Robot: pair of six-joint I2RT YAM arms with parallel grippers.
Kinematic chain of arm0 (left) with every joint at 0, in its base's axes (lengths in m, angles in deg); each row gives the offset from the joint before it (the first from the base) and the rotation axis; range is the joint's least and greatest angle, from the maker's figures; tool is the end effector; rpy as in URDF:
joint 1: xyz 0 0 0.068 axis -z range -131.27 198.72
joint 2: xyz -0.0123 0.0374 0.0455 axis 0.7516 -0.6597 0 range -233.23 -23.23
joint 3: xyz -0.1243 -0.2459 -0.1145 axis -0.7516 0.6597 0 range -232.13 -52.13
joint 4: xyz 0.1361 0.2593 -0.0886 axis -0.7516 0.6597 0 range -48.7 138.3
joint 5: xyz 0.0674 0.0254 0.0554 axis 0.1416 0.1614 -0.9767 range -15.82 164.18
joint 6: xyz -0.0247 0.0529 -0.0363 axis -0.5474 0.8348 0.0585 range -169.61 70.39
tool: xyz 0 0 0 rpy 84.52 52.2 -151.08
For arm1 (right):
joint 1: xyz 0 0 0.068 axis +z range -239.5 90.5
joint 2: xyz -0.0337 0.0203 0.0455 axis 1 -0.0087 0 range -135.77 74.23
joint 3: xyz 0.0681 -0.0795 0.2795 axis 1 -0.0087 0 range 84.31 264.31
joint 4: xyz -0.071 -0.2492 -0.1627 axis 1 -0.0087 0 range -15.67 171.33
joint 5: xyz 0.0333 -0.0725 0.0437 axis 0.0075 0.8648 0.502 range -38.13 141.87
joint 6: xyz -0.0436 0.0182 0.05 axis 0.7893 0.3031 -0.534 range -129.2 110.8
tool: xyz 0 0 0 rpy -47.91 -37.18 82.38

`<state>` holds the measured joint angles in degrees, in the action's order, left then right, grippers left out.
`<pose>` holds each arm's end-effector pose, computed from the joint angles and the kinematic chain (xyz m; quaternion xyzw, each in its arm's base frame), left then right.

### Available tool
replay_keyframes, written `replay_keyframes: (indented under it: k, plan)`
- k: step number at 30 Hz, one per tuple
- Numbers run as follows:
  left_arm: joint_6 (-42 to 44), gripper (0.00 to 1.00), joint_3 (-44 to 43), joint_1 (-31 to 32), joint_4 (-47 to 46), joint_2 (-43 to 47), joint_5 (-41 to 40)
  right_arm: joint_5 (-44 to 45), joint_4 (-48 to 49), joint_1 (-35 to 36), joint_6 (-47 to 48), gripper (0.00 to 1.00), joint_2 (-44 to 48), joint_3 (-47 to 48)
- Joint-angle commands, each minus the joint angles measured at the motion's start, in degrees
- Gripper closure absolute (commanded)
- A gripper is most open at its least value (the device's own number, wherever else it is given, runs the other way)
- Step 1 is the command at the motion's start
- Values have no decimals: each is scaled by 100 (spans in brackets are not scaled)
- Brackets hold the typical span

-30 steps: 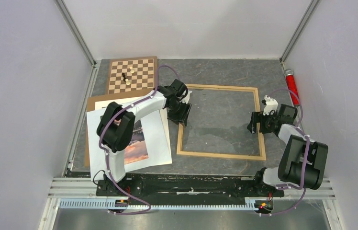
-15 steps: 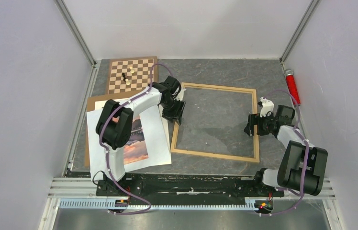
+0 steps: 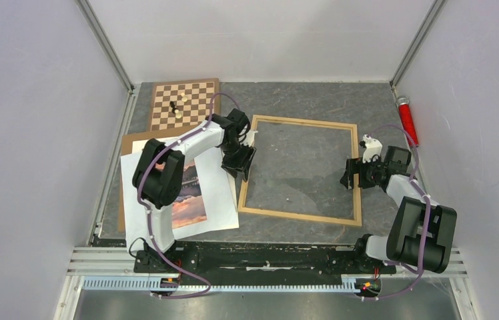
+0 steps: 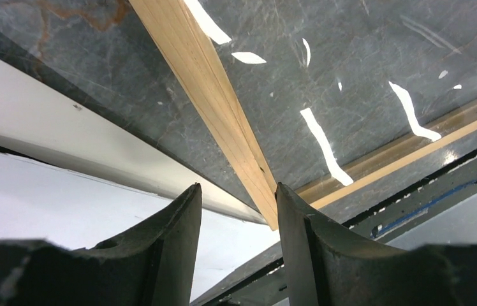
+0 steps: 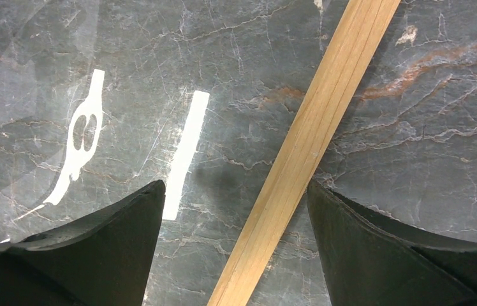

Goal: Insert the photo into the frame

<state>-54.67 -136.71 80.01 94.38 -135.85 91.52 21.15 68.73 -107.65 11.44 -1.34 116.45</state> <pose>0.3650 -0.2412 0.1717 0.2350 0.9573 -0.1666 0.0258 0.2645 -0.0568 0.1366 -0.0974 0.9203 0.1454 0.3498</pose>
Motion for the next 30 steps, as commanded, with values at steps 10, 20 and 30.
replay_keyframes:
  k: [10,20,30]
  plan:
    - [461,47,230,-217,135,929,-225,60,142,28,89,15,510,235]
    - [934,26,588,-1297,376,1936,-770,321,-115,1036,166,11,792,1184]
    - [1660,18,1303,-3328,653,2678,-1230,885,297,3662,-396,10,-762,2757]
